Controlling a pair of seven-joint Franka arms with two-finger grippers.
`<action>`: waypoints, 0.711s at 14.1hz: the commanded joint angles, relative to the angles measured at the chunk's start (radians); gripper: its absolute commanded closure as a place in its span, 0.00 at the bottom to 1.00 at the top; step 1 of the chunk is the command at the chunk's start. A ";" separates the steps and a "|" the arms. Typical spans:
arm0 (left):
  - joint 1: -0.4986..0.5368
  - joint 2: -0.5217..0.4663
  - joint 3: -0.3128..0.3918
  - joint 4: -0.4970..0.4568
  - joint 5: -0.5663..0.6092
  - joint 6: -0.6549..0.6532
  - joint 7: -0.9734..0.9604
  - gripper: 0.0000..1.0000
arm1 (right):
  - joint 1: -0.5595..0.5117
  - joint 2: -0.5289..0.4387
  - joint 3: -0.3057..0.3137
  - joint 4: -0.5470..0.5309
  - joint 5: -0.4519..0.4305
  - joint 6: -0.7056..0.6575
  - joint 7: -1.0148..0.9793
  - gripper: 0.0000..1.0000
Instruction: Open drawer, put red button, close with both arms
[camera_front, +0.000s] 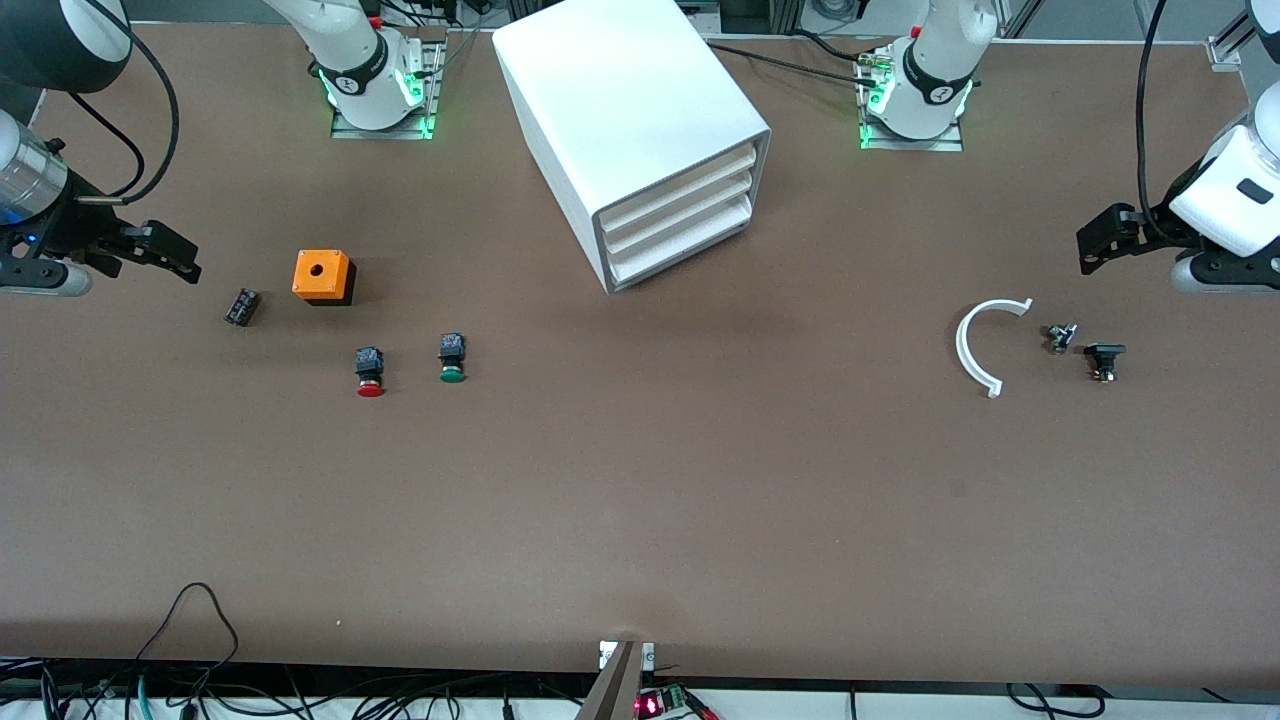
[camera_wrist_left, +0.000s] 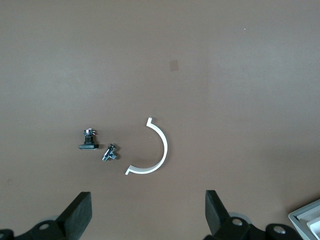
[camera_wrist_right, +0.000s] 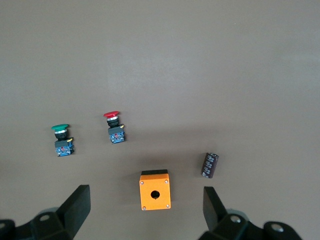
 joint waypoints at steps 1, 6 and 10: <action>0.006 -0.007 -0.006 0.012 -0.006 -0.008 0.006 0.00 | -0.002 0.009 0.000 0.014 0.022 0.003 0.004 0.00; 0.004 0.004 -0.004 0.026 -0.015 -0.007 0.004 0.00 | -0.002 0.009 0.000 0.014 0.022 0.003 0.002 0.00; 0.004 0.004 -0.004 0.027 -0.017 -0.007 0.004 0.00 | -0.002 0.009 0.000 0.014 0.023 0.003 0.004 0.00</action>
